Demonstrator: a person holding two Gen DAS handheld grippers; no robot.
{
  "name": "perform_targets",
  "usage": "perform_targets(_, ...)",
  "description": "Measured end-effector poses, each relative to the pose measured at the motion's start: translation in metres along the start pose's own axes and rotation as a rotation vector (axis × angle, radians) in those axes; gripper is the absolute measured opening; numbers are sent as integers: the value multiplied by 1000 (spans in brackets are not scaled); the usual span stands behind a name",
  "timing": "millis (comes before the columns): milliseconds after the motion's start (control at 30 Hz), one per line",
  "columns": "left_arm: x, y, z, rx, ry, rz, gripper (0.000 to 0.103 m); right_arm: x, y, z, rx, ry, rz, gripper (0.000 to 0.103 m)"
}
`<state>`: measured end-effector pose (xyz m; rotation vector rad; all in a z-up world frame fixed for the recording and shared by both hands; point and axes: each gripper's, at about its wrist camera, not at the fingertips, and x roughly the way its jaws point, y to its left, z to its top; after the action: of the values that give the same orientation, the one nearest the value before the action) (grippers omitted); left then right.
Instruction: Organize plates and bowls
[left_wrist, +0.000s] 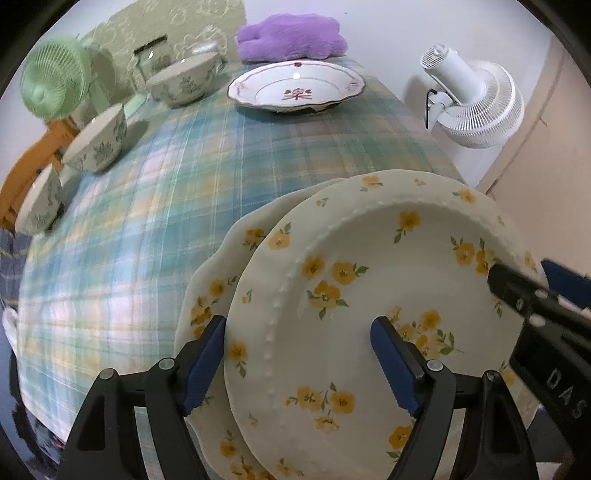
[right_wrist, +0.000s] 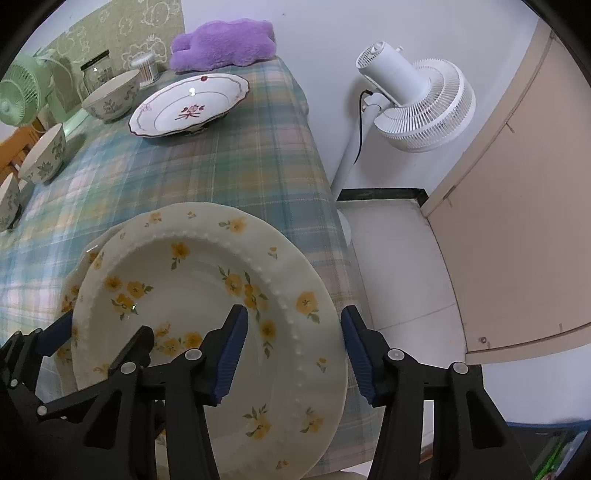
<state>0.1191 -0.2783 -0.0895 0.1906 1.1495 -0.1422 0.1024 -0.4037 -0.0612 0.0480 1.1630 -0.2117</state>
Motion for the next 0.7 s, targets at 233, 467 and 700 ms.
perform_targets(233, -3, 1, 1, 32, -6, 3, 82, 0, -2, 1, -10, -5, -5, 40)
perform_targets(467, -20, 4, 2, 40, -60, -39, 87, 1, 3, 1, -37, -5, -29, 40)
perform_targets(700, -16, 19, -1, -6, -29, -56, 87, 7, 12, 1, -55, 2, -27, 40)
